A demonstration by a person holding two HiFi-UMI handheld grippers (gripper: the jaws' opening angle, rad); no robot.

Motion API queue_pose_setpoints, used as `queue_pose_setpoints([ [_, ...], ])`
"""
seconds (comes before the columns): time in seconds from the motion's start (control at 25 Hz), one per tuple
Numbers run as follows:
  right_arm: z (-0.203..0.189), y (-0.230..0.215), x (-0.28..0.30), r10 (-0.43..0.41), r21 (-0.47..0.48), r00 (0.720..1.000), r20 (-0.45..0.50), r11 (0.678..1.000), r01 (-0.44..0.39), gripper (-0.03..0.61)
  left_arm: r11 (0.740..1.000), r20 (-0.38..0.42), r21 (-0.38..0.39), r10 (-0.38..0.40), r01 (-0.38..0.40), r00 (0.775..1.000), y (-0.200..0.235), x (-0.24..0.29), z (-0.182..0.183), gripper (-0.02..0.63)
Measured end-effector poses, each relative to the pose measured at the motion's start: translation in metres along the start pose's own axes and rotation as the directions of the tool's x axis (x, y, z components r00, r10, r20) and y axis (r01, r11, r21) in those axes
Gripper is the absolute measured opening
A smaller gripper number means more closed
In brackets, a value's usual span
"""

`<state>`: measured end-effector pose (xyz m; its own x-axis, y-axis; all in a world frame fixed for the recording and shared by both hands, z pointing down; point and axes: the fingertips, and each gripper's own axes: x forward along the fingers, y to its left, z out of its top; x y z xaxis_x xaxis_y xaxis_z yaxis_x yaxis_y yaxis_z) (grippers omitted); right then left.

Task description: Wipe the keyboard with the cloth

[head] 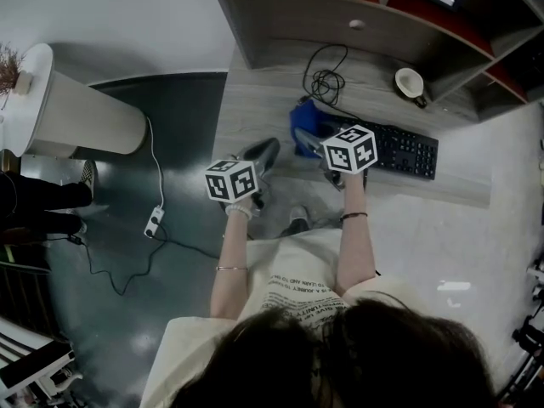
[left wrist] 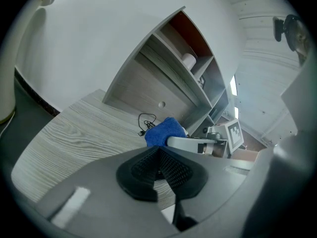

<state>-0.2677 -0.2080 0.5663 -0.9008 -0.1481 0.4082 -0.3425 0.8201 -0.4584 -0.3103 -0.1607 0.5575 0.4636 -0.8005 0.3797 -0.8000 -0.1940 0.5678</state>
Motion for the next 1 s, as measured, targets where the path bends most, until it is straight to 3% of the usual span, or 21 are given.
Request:
queue_pose_setpoints([
  [0.52,0.007,0.021,0.013,0.087,-0.009,0.996,0.024,0.996,-0.086,0.058,1.000,0.037,0.011,0.025,-0.025,0.999,0.005,-0.011,0.007,0.002],
  [1.0,0.040,0.034,-0.020,0.179,-0.079,0.969,0.167,0.983,-0.168,0.058,0.989,0.158,0.128,0.047,-0.068,0.986,-0.022,-0.016,0.030,0.002],
])
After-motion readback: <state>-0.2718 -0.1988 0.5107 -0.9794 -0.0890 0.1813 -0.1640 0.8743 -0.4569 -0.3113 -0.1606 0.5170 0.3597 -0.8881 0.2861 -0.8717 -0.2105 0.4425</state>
